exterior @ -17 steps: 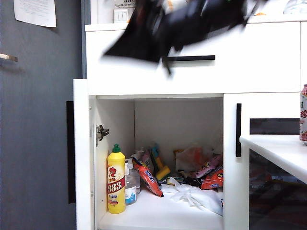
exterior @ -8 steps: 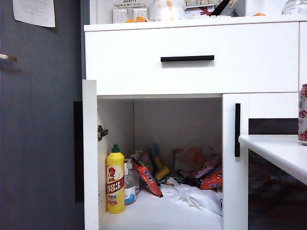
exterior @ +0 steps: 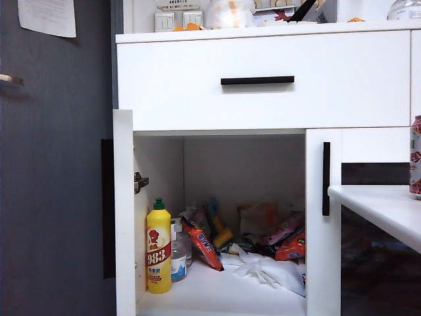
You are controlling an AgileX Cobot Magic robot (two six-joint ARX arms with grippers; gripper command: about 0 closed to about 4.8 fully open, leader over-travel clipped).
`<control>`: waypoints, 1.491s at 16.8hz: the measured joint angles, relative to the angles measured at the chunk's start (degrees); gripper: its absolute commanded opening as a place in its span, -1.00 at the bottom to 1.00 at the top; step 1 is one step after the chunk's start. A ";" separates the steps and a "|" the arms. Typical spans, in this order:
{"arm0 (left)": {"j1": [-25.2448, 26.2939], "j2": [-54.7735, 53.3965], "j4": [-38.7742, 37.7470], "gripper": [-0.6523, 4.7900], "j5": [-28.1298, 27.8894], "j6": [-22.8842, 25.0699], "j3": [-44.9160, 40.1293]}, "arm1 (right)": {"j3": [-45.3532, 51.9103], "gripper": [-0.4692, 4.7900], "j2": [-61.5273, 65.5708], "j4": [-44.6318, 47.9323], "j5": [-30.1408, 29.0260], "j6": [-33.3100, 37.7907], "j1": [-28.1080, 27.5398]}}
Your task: Open the left door of the white cabinet, pick up a can of beverage from the table on the right, place it inside the cabinet, and finally close the cabinet door.
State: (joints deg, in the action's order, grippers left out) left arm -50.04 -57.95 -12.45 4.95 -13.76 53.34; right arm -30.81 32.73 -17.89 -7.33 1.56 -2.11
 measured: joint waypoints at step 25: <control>0.04 0.00 -2.43 1.00 -0.20 3.69 -0.02 | 18.43 1.00 44.17 73.09 8.15 -0.20 0.26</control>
State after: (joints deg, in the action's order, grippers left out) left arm -50.00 -57.95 -14.87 4.75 -10.07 53.32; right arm -12.38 76.90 55.20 0.82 1.37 -1.85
